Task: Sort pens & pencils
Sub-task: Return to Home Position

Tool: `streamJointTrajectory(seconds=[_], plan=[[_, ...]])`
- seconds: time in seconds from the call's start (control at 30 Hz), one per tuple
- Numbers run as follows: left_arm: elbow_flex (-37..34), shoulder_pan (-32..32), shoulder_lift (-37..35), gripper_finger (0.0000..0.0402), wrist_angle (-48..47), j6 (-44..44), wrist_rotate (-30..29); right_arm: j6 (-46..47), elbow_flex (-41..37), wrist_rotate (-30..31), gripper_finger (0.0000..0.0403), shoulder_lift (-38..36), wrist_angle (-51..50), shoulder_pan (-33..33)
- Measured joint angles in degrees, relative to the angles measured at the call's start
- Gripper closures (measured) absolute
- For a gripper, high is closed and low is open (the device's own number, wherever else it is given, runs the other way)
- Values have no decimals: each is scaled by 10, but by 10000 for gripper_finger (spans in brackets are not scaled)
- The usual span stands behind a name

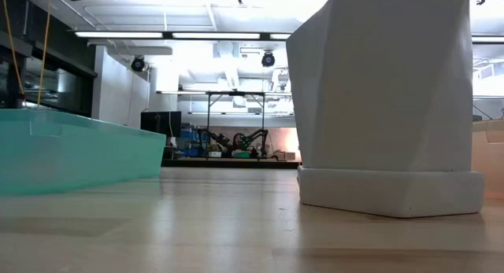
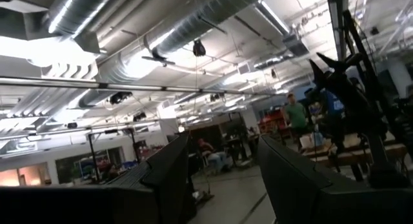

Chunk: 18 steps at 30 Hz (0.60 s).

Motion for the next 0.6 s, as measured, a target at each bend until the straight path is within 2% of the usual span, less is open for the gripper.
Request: streamJointTrajectory(seconds=[0.2, 0.4, 0.6], plan=[[-48, 0, -57, 227, -8, -3, -4, 11, 0, 0, 290, 0, -15, 0], [-84, 0, -63, 227, -6, -3, -11, 19, 0, 0, 290, 0, -34, 0], [-119, 0, -64, 227, 39, 2, -15, 28, 0, 2, 290, 0, -46, 0]])
